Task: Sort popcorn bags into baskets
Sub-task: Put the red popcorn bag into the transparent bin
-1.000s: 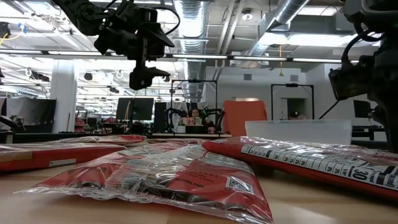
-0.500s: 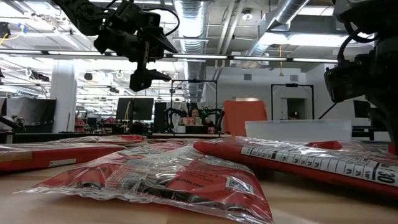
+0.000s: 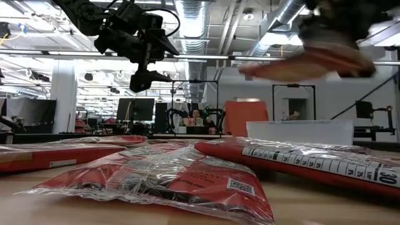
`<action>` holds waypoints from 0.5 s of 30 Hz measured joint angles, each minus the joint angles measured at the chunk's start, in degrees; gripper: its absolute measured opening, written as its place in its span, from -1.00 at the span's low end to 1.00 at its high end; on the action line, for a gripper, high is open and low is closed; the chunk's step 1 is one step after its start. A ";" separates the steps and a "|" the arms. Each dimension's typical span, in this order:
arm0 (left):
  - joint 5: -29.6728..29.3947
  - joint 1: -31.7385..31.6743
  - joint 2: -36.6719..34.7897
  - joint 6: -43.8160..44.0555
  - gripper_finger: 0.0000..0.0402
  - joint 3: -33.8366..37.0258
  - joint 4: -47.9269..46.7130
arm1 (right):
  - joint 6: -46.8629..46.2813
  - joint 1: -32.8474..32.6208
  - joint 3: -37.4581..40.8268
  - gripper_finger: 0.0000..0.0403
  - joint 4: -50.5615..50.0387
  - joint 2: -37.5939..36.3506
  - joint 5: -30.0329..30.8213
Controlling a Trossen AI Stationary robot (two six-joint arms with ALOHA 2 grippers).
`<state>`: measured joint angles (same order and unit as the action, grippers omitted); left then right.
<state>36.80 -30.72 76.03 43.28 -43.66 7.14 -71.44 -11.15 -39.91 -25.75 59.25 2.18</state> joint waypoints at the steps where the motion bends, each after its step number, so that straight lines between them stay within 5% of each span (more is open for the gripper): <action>1: 0.00 0.00 0.00 0.07 0.46 0.00 0.01 | -0.91 1.80 -1.46 -0.98 -2.07 -1.28 3.23; 8: -0.17 0.00 0.00 0.49 0.46 0.00 -0.13 | -3.07 14.54 -10.20 -0.98 -16.97 -6.66 24.54; 15: -1.64 0.00 0.00 -0.10 0.46 0.00 -0.13 | -21.65 19.73 -12.10 -0.95 -39.87 -6.67 32.29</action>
<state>35.16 -30.72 76.03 43.18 -43.66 7.01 -93.10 8.58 -52.01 -65.62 52.58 34.48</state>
